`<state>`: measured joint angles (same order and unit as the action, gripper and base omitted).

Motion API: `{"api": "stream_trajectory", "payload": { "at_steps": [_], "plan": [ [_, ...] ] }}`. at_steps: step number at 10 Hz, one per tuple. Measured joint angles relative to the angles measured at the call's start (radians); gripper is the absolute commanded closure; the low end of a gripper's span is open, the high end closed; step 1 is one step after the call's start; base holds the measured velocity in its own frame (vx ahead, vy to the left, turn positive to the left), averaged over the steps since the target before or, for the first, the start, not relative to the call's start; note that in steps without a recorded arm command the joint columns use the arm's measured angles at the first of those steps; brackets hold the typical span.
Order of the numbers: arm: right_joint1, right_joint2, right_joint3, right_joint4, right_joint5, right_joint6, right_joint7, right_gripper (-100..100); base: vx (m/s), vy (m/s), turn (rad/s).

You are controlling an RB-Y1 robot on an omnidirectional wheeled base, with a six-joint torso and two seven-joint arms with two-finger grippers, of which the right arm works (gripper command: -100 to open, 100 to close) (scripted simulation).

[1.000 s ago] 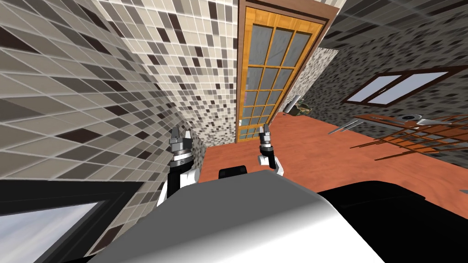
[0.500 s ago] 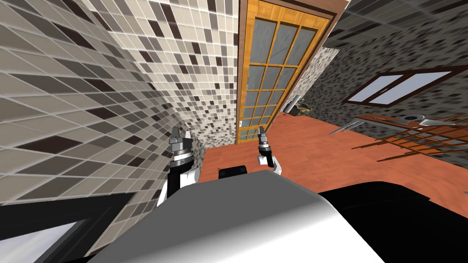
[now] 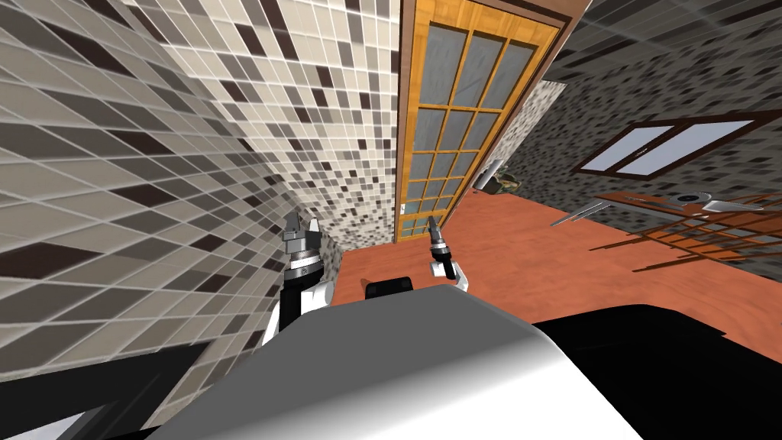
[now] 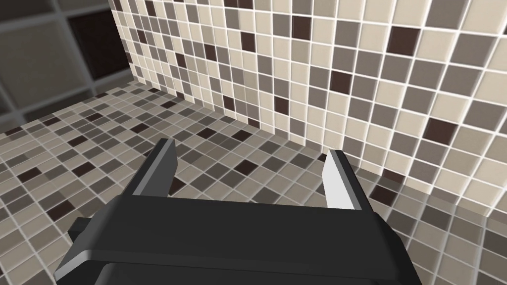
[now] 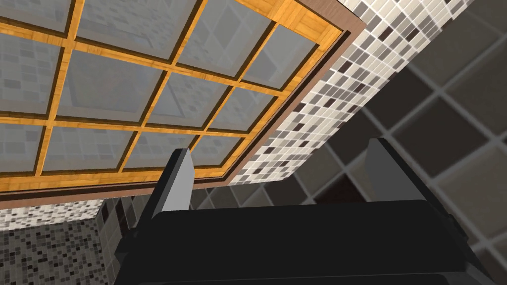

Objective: Pull the door open

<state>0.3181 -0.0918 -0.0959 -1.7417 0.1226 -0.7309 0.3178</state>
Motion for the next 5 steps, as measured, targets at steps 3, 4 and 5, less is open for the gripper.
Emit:
{"api": "stream_trajectory", "payload": {
  "at_steps": [3, 4, 5],
  "plan": [
    [-0.028, -0.012, -0.013, 0.087, 0.025, -0.015, 0.066, -100, 0.098, 0.01, -0.013],
    [-0.04, -0.014, -0.017, 0.12, 0.034, -0.023, 0.09, -100, 0.109, 0.01, -0.014],
    [-0.043, -0.016, -0.02, 0.143, 0.044, -0.028, 0.113, -100, 0.102, 0.023, -0.014]
  ]
}}
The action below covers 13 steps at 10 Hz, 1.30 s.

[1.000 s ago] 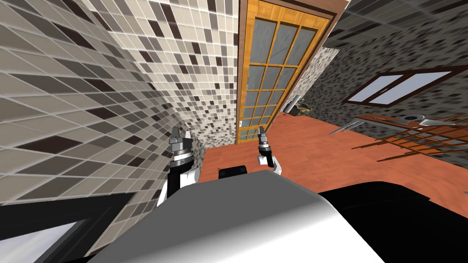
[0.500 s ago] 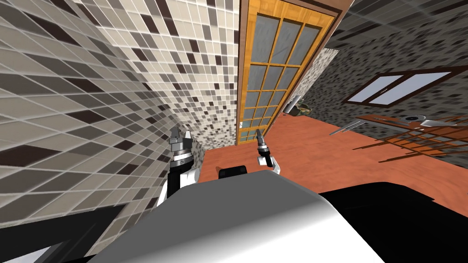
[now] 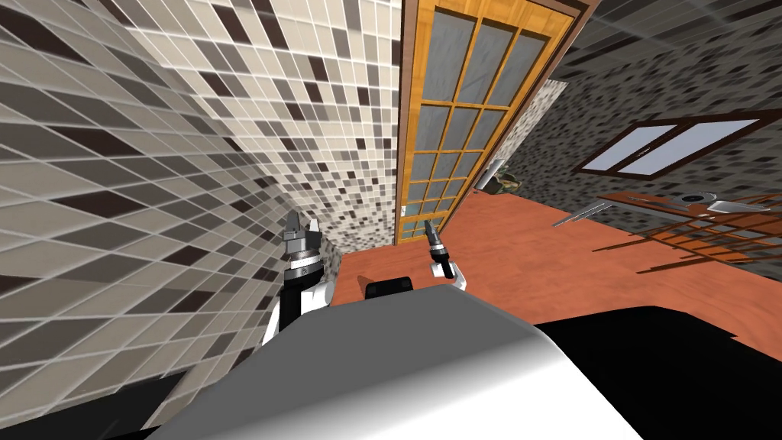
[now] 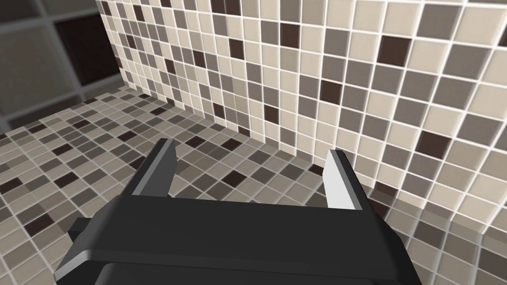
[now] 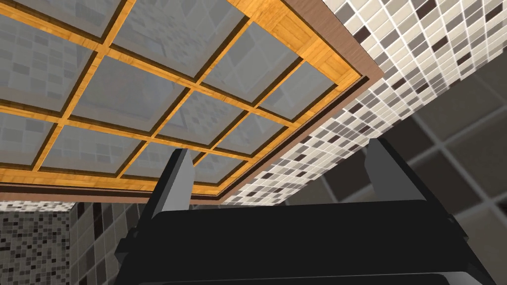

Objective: Pull the door open

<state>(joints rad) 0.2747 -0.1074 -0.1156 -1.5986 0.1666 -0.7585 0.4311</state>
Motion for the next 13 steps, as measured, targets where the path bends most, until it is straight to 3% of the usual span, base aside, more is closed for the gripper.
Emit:
{"api": "stream_trajectory", "payload": {
  "at_steps": [2, 6, 13],
  "plan": [
    [-0.019, -0.006, -0.01, 0.073, 0.017, -0.025, 0.047, -100, 0.095, 0.013, -0.016],
    [-0.054, -0.016, -0.024, 0.184, 0.054, -0.041, 0.141, -100, 0.101, 0.005, -0.014],
    [-0.093, -0.031, -0.044, 0.324, 0.098, -0.069, 0.252, -100, 0.063, 0.005, -0.008]
  ]
}}
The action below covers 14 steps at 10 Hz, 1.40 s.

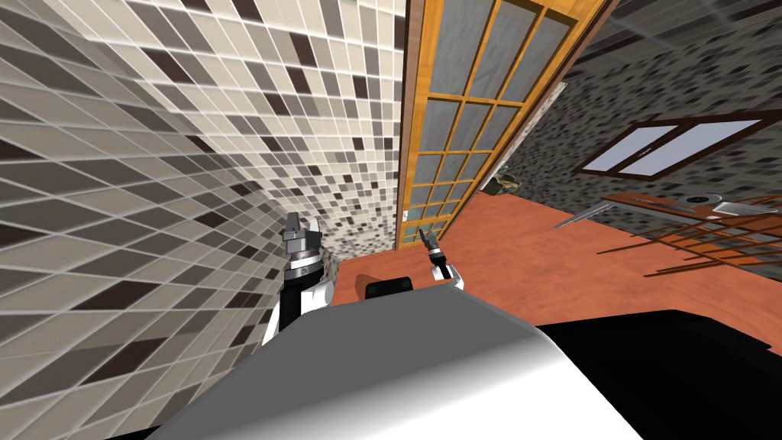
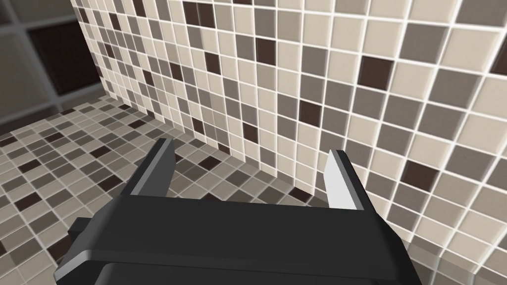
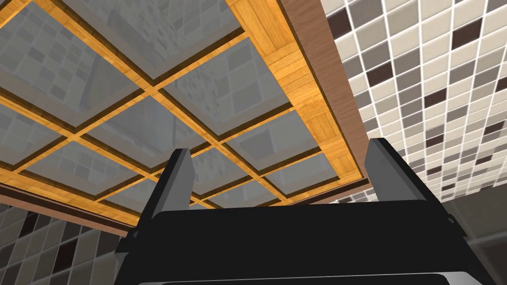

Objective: Pull the door open

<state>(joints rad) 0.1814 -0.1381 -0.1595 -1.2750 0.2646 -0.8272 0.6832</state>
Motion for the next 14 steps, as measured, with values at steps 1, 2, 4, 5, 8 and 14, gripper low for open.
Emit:
{"api": "stream_trajectory", "payload": {
  "at_steps": [1, 2, 4, 5, 8, 14],
  "plan": [
    [-0.004, 0.0, -0.002, 0.019, 0.004, -0.008, 0.014, -100, 0.055, 0.01, -0.009],
    [-0.012, -0.002, -0.006, 0.047, 0.009, -0.017, 0.029, -100, 0.076, 0.01, -0.014],
    [-0.021, -0.007, -0.012, 0.093, 0.025, -0.028, 0.067, -100, 0.098, 0.008, -0.015],
    [-0.037, -0.009, -0.016, 0.124, 0.033, -0.03, 0.088, -100, 0.107, 0.005, -0.008],
    [-0.061, -0.013, -0.027, 0.209, 0.057, -0.051, 0.154, -100, 0.105, 0.015, -0.013],
    [-0.097, -0.026, -0.047, 0.349, 0.099, -0.082, 0.261, -100, 0.093, 0.008, -0.011]
  ]
}}
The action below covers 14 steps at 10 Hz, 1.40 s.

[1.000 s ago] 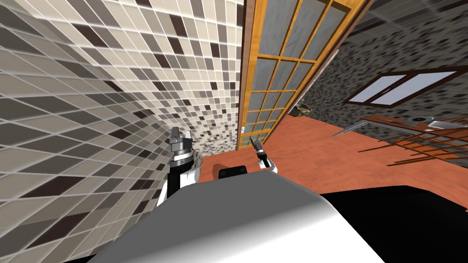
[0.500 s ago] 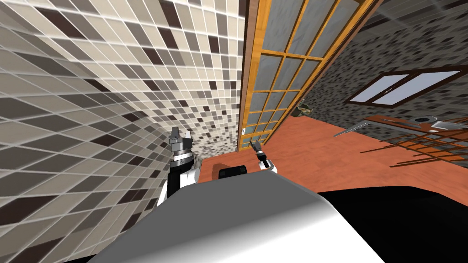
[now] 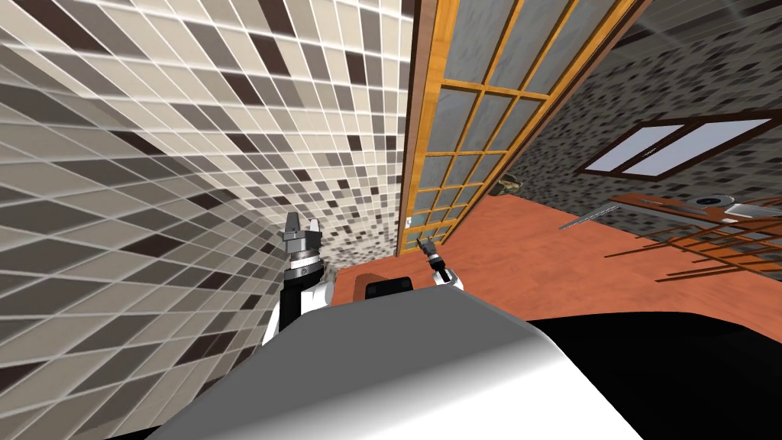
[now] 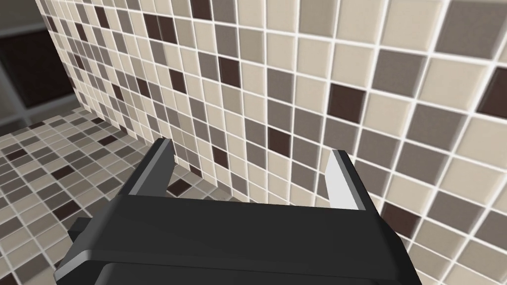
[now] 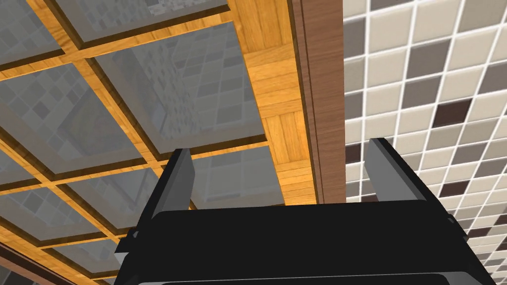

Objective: Pull the door open

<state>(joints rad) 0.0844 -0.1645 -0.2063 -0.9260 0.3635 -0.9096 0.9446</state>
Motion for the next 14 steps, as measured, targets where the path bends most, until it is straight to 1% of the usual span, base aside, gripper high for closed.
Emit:
{"api": "stream_trajectory", "payload": {
  "at_steps": [1, 4, 5, 8, 9, 10, 11, 14],
  "plan": [
    [-0.003, 0.0, -0.002, 0.014, 0.007, -0.001, 0.016, -100, 0.109, 0.009, -0.009],
    [-0.025, -0.006, -0.012, 0.087, 0.024, -0.022, 0.065, -100, 0.095, 0.013, -0.011],
    [-0.036, -0.009, -0.016, 0.12, 0.031, -0.03, 0.084, -100, 0.126, -0.001, -0.008],
    [-0.049, -0.011, -0.023, 0.174, 0.053, -0.038, 0.136, -100, 0.122, 0.012, -0.01],
    [-0.052, -0.012, -0.025, 0.184, 0.058, -0.038, 0.147, -100, 0.085, 0.021, -0.005],
    [-0.062, -0.013, -0.028, 0.209, 0.061, -0.045, 0.16, -100, 0.034, 0.008, 0.0],
    [-0.063, -0.013, -0.028, 0.212, 0.061, -0.047, 0.163, -100, 0.089, 0.05, 0.016],
    [-0.049, -0.02, -0.021, 0.207, 0.052, -0.053, 0.162, -100, 0.197, 0.069, 0.01]
  ]
}}
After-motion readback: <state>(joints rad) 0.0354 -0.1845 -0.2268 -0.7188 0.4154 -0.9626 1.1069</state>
